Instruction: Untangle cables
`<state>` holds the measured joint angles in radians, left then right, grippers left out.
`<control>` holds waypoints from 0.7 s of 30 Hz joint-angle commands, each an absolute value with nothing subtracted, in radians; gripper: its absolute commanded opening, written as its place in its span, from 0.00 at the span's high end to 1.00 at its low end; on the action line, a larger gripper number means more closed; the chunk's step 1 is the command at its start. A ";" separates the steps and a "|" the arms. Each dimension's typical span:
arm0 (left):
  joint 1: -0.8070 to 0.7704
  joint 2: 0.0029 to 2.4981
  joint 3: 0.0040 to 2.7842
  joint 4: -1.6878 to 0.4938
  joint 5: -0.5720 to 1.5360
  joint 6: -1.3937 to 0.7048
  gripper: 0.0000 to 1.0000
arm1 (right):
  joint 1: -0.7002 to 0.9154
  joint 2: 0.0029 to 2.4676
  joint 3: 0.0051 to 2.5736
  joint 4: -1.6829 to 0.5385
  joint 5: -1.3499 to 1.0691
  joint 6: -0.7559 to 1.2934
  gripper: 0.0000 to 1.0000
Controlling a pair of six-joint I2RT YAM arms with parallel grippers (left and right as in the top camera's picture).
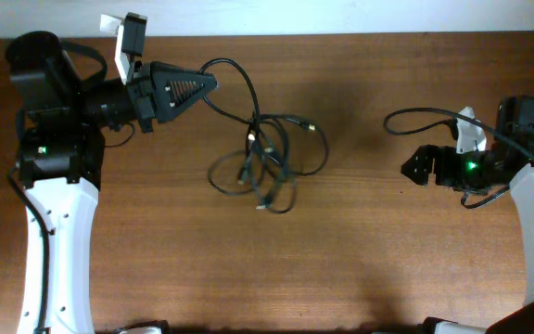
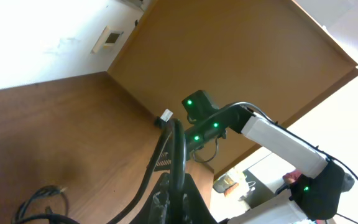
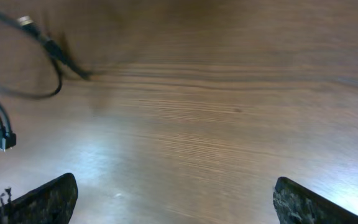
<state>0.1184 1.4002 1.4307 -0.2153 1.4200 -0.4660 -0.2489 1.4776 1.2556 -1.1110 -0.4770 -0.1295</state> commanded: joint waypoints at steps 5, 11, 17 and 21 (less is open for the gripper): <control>-0.017 1.393 1.441 -0.343 1.418 -0.245 1.00 | -0.248 1.482 1.253 -1.120 -0.892 -0.255 0.00; -0.170 1.393 1.441 -0.469 1.416 0.174 1.00 | -0.248 1.482 1.253 -1.159 -1.211 -0.254 0.08; -0.308 1.393 1.441 -0.493 1.131 0.289 1.00 | -0.173 1.482 1.253 -1.193 -1.228 -0.216 0.09; -0.390 1.393 1.441 -0.464 1.068 0.421 1.00 | -0.090 1.482 1.253 -1.185 -1.227 -0.141 0.24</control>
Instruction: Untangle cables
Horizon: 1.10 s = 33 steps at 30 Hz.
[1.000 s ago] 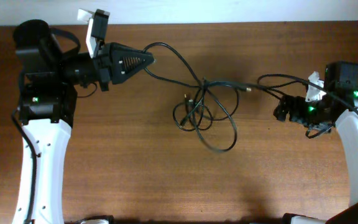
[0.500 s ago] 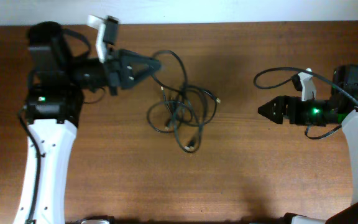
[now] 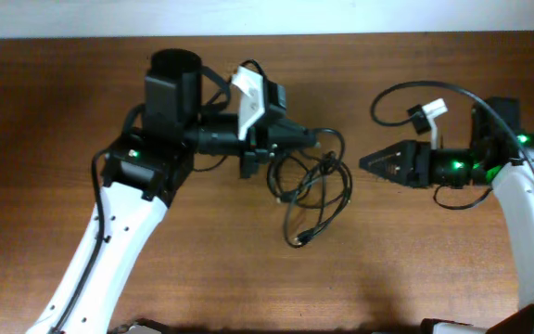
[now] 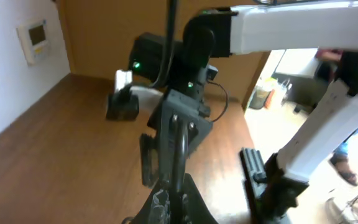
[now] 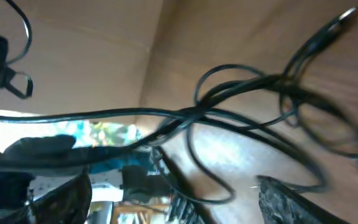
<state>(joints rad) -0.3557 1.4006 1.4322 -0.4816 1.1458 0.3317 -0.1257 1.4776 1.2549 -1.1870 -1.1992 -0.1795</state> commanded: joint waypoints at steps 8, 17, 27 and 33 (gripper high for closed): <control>-0.479 1.393 1.441 -0.364 1.024 0.420 1.00 | -0.078 1.482 1.253 -1.182 -1.219 -0.071 0.40; -0.548 1.393 1.441 -0.146 1.024 0.250 1.00 | -0.078 1.482 1.253 -1.146 -1.026 0.006 0.58; -0.544 1.393 1.441 -0.306 0.780 0.250 1.00 | -0.078 1.482 1.253 -1.132 -0.984 0.016 0.96; -0.532 1.393 1.441 -0.494 0.614 0.195 1.00 | -0.079 1.482 1.253 -1.119 -0.989 0.015 0.96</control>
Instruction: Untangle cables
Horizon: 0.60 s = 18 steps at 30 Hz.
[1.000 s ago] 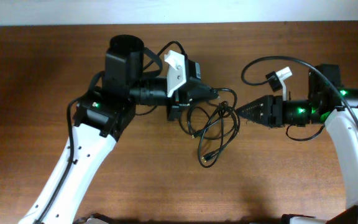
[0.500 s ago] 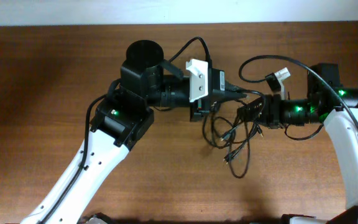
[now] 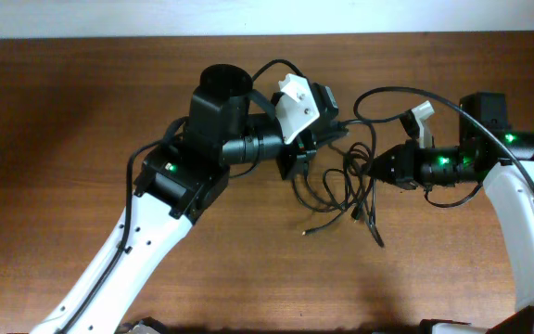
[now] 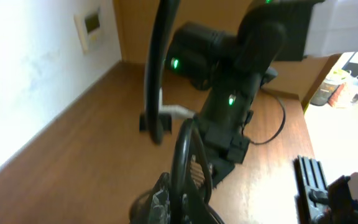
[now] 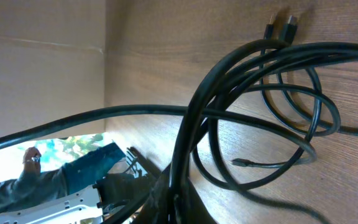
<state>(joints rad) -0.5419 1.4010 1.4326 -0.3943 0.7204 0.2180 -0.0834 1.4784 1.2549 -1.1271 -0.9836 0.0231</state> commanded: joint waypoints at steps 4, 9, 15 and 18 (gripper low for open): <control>-0.532 1.393 1.441 -0.878 0.230 0.194 1.00 | -0.080 1.482 1.298 -1.081 -1.046 0.012 0.96; -0.509 1.393 1.441 -1.086 -0.162 0.044 1.00 | -0.080 1.481 1.491 -1.102 -0.997 0.025 0.96; -0.263 1.393 1.441 -1.087 -0.192 -0.035 1.00 | -0.081 1.478 1.811 -1.278 -0.601 0.084 0.96; -0.145 1.393 1.441 -1.087 -0.177 -0.094 1.00 | -0.080 1.474 1.877 -1.306 -0.571 0.115 0.96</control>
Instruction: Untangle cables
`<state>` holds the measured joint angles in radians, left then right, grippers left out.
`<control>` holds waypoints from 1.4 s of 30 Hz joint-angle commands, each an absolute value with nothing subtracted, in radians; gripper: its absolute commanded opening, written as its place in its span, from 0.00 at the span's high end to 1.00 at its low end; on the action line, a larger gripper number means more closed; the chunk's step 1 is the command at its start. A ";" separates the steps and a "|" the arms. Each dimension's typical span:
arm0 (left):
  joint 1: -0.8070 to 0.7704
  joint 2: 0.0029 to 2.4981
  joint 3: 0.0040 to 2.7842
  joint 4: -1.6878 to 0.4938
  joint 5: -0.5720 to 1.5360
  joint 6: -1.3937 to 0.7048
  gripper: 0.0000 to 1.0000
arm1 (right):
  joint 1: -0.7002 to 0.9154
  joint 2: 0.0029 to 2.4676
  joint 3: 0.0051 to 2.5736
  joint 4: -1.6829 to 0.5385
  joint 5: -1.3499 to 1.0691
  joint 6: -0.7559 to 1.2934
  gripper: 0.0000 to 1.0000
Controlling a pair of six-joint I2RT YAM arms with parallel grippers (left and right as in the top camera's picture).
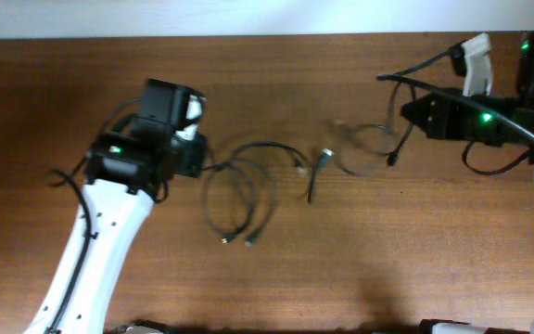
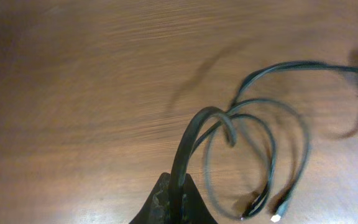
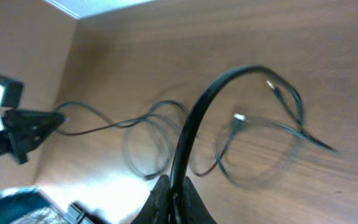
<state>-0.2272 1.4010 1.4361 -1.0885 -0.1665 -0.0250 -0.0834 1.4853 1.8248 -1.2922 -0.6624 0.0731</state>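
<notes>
Black cables lie spread across the brown table (image 1: 276, 288). My left gripper (image 1: 197, 163) (image 2: 180, 186) is shut on one black cable (image 1: 239, 190) (image 2: 257, 124), whose loops trail right to two plug ends low on the table. My right gripper (image 1: 406, 109) (image 3: 173, 186) is shut on a second black cable (image 1: 367, 153) (image 3: 253, 127), which arcs up from the jaws and ends in a blurred loop with small connectors (image 1: 326, 158). The two bundles nearly meet in the middle; whether they still cross there I cannot tell.
The table's back edge meets a white wall (image 1: 248, 14) at the top. My left arm (image 1: 91, 250) covers the left side, my right arm the far right. A loose cable end (image 1: 58, 176) sticks out beside the left arm.
Both grippers were close together over a bunched tangle at the middle back. Now the left one is far to the left and the right one far to the right, with the cables drawn out.
The tangle first lay mid-table, the left gripper shut on a strand at far left, the right gripper open at the right. Then the left gripper was over the tangle, the right one open beside it. Later both were shut on cables; now they stand wide apart.
</notes>
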 commanded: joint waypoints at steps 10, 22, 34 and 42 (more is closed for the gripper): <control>-0.109 1.393 1.441 -1.087 0.017 -0.093 0.01 | -0.080 1.472 1.879 -1.298 -0.413 0.142 0.96; -0.110 1.393 1.441 -1.184 0.162 -0.093 0.01 | -0.094 1.472 1.879 -1.246 -0.110 0.231 0.96; -0.110 1.393 1.441 -1.183 0.162 -0.093 0.01 | -0.702 1.473 1.877 -1.208 -0.081 0.230 0.96; -0.110 1.393 1.441 -1.183 0.162 -0.093 0.01 | -0.814 1.592 1.875 -1.120 -0.068 0.218 0.96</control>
<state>-0.1101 1.4010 1.4361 -1.1828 0.1505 -0.0883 -0.8085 1.5349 1.8610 -1.1397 -0.0860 0.2287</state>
